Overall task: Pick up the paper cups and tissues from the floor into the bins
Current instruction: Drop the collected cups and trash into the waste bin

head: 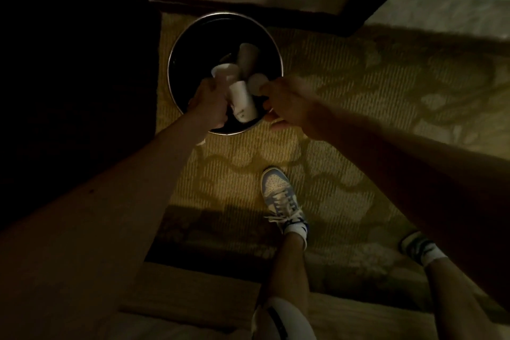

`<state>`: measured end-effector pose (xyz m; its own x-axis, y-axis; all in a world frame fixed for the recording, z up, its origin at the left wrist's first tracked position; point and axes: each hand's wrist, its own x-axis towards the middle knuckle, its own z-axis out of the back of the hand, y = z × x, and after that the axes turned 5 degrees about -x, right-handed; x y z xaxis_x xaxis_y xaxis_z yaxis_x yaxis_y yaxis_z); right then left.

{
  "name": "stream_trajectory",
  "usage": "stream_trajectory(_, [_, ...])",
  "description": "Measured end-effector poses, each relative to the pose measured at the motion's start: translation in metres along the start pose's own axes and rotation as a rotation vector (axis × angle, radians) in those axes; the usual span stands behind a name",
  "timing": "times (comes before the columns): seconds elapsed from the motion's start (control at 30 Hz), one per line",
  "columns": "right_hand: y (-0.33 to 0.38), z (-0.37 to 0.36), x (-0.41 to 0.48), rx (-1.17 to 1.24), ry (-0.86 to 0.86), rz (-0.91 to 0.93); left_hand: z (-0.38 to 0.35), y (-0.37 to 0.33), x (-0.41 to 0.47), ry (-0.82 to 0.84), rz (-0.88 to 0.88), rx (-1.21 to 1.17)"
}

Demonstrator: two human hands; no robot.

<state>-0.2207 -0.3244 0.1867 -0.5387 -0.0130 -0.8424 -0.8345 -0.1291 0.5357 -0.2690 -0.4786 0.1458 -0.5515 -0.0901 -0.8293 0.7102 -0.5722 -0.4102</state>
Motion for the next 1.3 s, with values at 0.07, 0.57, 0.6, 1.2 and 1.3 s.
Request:
stream_trajectory(0.07, [0.003, 0.010, -0.023, -0.136, -0.057, 0.151, 0.005, -0.012, -0.019, -0.023, -0.082, 0.050])
stream_trajectory(0.57, [-0.090, 0.212, -0.360, -0.487, -0.394, 0.432, -0.108, -0.221, -0.389, 0.198, -1.102, 1.182])
stream_trajectory(0.6, [-0.115, 0.251, -0.396, -0.464, -0.471, 0.382, -0.157, -0.238, -0.420, 0.217, -1.197, 1.310])
stream_trajectory(1.2, [-0.417, 0.483, -0.572, 0.383, -0.916, -0.238, -0.654, -0.246, -0.613, 0.763, -1.370, 1.554])
stream_trajectory(1.3, [-0.461, 0.502, -0.559, 0.464, -0.902, -0.333, -0.726, -0.227, -0.606, 0.862, -1.350, 1.596])
